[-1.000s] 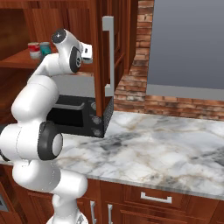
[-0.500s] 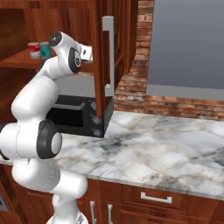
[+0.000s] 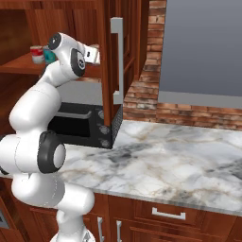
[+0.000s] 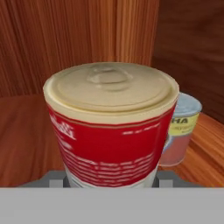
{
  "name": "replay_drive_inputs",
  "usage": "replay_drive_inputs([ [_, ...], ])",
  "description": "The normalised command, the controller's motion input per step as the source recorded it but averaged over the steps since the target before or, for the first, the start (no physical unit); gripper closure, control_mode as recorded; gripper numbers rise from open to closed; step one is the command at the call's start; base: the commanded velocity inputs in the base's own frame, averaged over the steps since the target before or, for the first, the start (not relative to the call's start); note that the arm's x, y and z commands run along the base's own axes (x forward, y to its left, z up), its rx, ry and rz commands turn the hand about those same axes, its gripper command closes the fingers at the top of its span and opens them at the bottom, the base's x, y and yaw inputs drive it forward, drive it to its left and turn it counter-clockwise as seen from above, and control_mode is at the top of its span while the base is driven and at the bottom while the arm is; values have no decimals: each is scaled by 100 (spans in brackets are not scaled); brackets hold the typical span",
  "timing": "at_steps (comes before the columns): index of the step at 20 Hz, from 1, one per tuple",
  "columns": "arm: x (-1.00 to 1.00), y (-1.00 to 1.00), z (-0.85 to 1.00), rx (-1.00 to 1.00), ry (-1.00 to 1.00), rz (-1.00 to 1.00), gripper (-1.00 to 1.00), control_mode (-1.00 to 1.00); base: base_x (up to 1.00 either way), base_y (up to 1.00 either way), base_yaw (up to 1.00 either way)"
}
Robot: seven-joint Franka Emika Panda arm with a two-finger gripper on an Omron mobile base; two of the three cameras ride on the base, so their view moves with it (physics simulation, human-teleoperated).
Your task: Stack two cans on top of the other two cans in the cabinet.
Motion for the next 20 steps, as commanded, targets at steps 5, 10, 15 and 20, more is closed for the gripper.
replay_drive_inputs([
  [5, -22, 8, 47, -4, -9, 0, 100, -100, 0, 0, 0],
  [10, -1, 0, 36, -4, 1, -6, 100, -100, 0, 0, 0],
  [15, 6, -8, 18, 0, 1, -2, 100, -100, 0, 0, 0],
  [20, 9, -18, 11, 0, 2, 0, 100, -100, 0, 0, 0],
])
